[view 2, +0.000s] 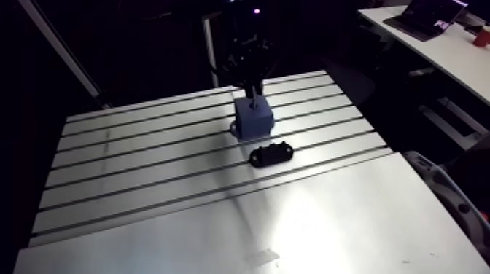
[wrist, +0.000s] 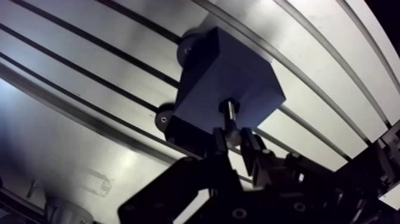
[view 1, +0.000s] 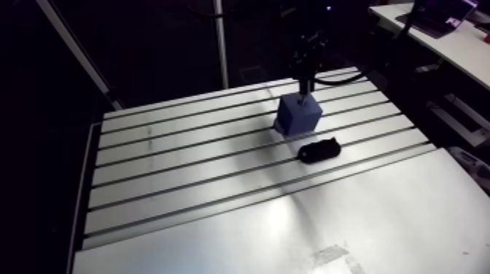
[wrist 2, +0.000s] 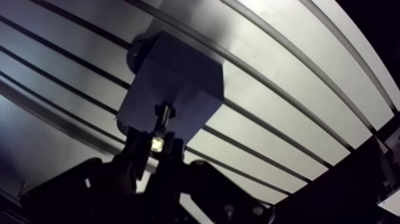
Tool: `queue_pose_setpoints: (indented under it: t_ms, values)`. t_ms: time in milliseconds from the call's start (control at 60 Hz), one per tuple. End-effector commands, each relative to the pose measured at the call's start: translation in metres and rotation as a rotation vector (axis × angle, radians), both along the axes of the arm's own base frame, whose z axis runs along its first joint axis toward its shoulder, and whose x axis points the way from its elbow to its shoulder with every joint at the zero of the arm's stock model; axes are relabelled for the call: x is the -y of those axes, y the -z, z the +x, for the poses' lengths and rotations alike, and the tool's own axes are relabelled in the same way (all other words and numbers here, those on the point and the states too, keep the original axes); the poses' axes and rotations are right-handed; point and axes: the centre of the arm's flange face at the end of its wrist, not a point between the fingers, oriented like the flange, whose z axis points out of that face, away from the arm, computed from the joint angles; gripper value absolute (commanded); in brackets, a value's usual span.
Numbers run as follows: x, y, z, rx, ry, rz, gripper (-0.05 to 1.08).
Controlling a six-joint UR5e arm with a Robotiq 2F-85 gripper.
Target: Pick up the M10 bolt and insert it into the hex recess until seated.
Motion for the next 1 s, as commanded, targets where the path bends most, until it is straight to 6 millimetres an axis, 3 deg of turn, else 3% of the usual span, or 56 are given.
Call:
queue_pose_setpoints:
  t_ms: [17,1000]
  values:
    - [0.0000,0.0010,-0.0001,0.002,0.001,0.000,1.07]
    - [-0.0009,-0.0047,-0.0038,-0.010,-0.007,-0.002,1.07]
